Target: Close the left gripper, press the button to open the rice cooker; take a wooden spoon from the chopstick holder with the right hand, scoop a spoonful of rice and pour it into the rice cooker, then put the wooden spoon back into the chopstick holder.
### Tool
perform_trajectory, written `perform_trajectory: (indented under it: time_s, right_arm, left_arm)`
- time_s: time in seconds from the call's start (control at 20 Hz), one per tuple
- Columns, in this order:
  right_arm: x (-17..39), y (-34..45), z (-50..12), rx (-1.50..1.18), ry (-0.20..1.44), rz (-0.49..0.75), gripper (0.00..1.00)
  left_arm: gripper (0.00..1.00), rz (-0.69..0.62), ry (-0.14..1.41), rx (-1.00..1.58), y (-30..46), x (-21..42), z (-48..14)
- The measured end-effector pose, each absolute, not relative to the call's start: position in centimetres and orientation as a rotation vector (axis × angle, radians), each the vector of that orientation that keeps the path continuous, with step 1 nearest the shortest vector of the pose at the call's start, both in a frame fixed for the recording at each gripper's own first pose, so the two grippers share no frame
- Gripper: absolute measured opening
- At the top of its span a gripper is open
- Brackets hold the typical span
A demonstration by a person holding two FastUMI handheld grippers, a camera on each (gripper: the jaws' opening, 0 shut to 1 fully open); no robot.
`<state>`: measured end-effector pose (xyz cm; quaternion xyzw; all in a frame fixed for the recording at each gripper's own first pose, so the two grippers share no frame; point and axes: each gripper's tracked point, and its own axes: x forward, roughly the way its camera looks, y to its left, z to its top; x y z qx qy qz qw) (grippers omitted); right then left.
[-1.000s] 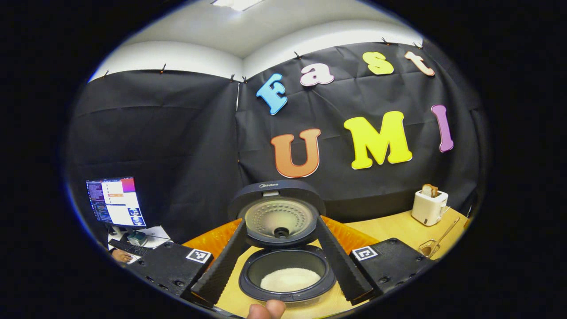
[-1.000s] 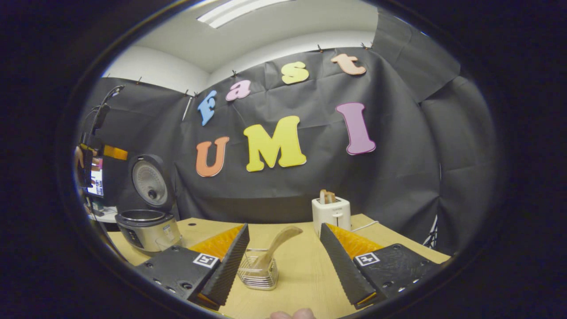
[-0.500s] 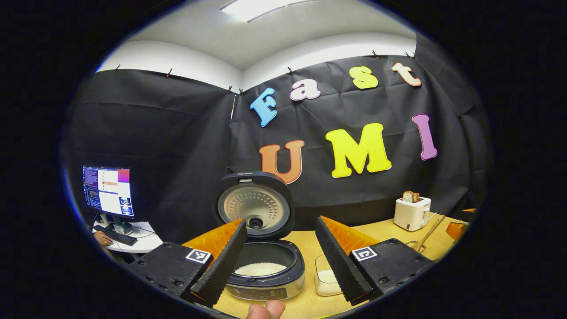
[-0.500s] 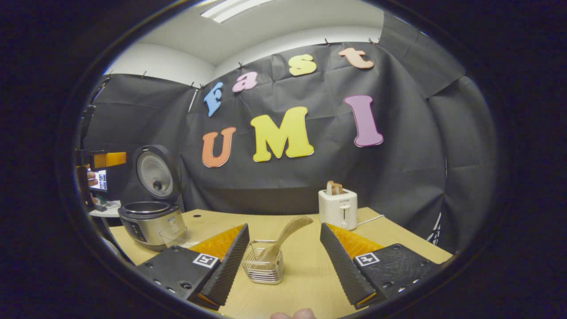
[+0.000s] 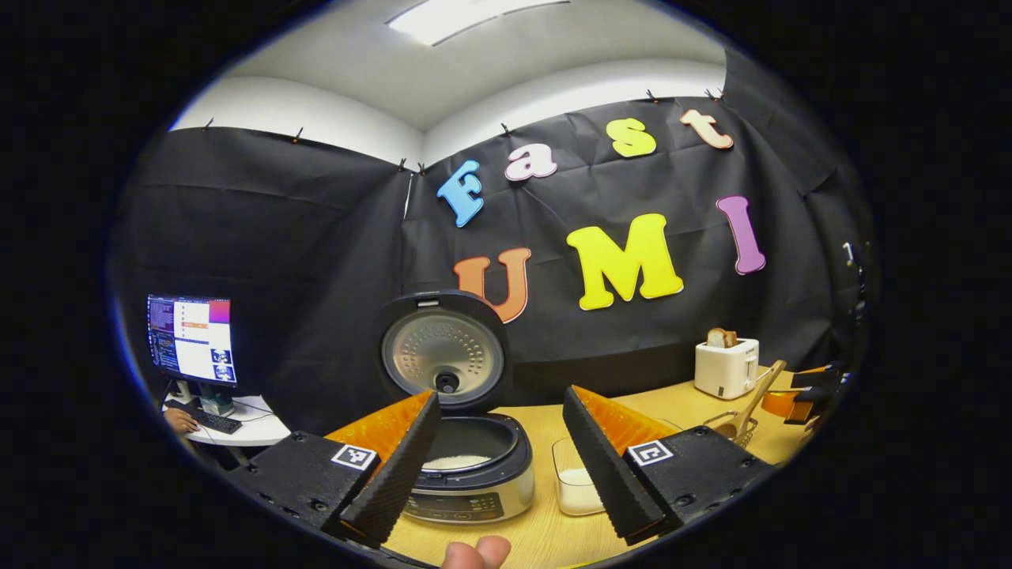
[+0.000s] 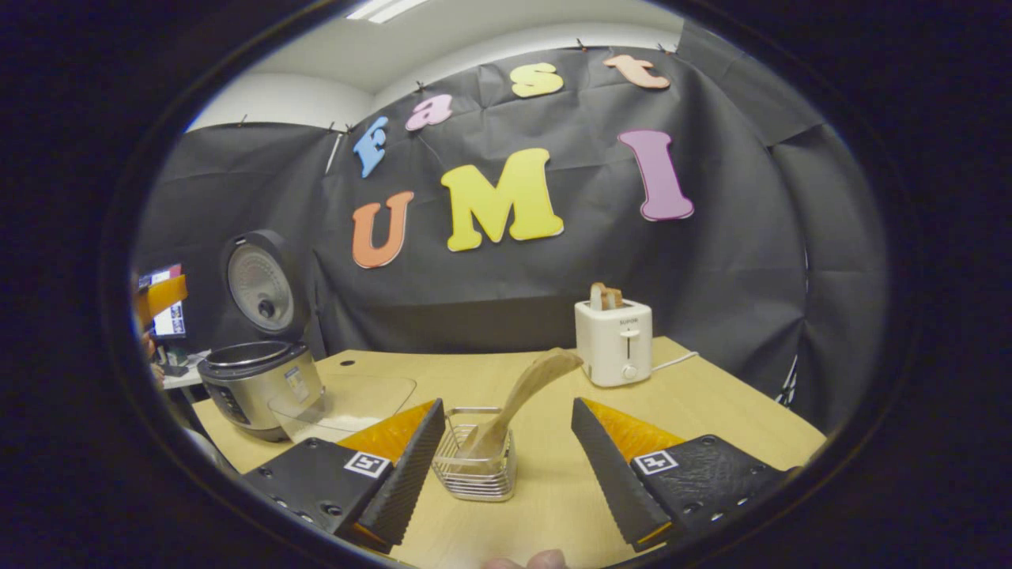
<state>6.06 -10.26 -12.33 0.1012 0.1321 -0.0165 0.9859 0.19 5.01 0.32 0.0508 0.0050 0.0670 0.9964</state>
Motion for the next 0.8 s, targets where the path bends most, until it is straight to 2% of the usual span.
perform_trajectory:
  time_s: [0.1, 0.15, 0.2, 0.25, 0.5, 0.55, 0.6, 0.65, 0.7, 0.75, 0.8]
  right_arm:
    - [7.6, -10.3, -13.2, 0.228, 0.293, -0.045, 1.00]
    - [8.3, -10.4, -13.6, 0.231, 0.306, -0.052, 0.92]
    - [8.9, -10.6, -13.9, 0.234, 0.316, -0.061, 0.92]
    - [9.5, -10.8, -14.2, 0.235, 0.326, -0.070, 0.96]
    - [11.5, -10.8, -15.0, 0.276, 0.348, -0.083, 0.96]
    - [11.8, -10.7, -15.1, 0.285, 0.349, -0.079, 0.86]
    - [12.0, -10.6, -15.3, 0.296, 0.354, -0.079, 0.90]
    - [12.2, -10.5, -15.6, 0.306, 0.364, -0.079, 0.78]
    - [12.4, -10.3, -16.1, 0.312, 0.376, -0.076, 0.80]
    - [12.4, -10.2, -16.5, 0.316, 0.392, -0.078, 0.71]
    - [12.3, -10.1, -16.7, 0.323, 0.400, -0.074, 0.66]
  left_arm:
    - [0.99, 0.123, 0.020, 0.106, 5.0, -0.1, -0.2]
    - [0.99, 0.124, 0.021, 0.105, 5.1, -0.2, -0.5]
    - [0.99, 0.126, 0.022, 0.103, 5.3, -0.4, -0.7]
    - [0.99, 0.123, 0.026, 0.105, 5.4, -0.4, -0.9]
    - [0.99, 0.172, 0.053, 0.108, 7.4, -0.8, -1.3]
    - [0.99, 0.170, 0.057, 0.099, 7.4, -0.8, -1.5]
    - [0.99, 0.169, 0.064, 0.093, 7.6, -0.8, -1.6]
    - [0.99, 0.174, 0.075, 0.090, 7.9, -0.8, -1.9]
    - [0.99, 0.183, 0.074, 0.092, 8.3, -0.8, -1.9]
    - [0.99, 0.192, 0.075, 0.091, 8.7, -1.0, -1.8]
    - [0.99, 0.197, 0.073, 0.088, 9.0, -1.0, -1.7]
